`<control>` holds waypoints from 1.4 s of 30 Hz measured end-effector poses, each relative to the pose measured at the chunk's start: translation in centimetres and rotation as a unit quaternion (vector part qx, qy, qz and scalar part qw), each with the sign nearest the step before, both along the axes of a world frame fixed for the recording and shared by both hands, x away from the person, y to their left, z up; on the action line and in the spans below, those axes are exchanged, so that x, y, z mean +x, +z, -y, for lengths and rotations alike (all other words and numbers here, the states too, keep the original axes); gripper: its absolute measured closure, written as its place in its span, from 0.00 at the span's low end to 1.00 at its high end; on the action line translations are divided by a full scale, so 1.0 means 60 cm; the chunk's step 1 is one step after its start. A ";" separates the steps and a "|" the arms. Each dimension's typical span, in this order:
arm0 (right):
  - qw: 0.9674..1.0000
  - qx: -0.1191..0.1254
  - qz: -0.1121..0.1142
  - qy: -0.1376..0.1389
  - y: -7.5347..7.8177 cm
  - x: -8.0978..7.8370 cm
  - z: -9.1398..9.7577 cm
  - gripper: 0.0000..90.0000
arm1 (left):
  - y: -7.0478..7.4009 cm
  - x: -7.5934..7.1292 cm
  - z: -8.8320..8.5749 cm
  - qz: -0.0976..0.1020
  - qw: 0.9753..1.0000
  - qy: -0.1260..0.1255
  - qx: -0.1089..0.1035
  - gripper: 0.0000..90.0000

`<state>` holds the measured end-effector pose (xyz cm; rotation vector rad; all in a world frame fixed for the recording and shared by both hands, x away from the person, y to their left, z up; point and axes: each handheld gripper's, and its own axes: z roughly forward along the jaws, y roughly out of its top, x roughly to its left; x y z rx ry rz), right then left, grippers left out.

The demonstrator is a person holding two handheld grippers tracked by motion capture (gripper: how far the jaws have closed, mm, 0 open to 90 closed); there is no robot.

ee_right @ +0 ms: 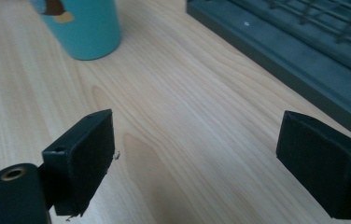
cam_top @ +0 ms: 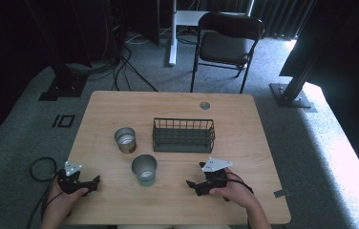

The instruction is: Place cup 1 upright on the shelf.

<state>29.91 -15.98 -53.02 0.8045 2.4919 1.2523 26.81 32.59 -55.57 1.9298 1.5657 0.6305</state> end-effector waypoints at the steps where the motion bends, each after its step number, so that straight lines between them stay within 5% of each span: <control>1: 1.000 0.005 0.000 0.006 -0.001 -0.001 -0.007 0.13 | 0.000 0.000 0.000 0.000 1.000 0.000 0.000 0.02; 42: 0.993 0.028 0.033 0.113 0.021 -0.005 -0.157 0.14 | 0.000 0.000 0.000 0.000 1.000 0.000 0.000 0.03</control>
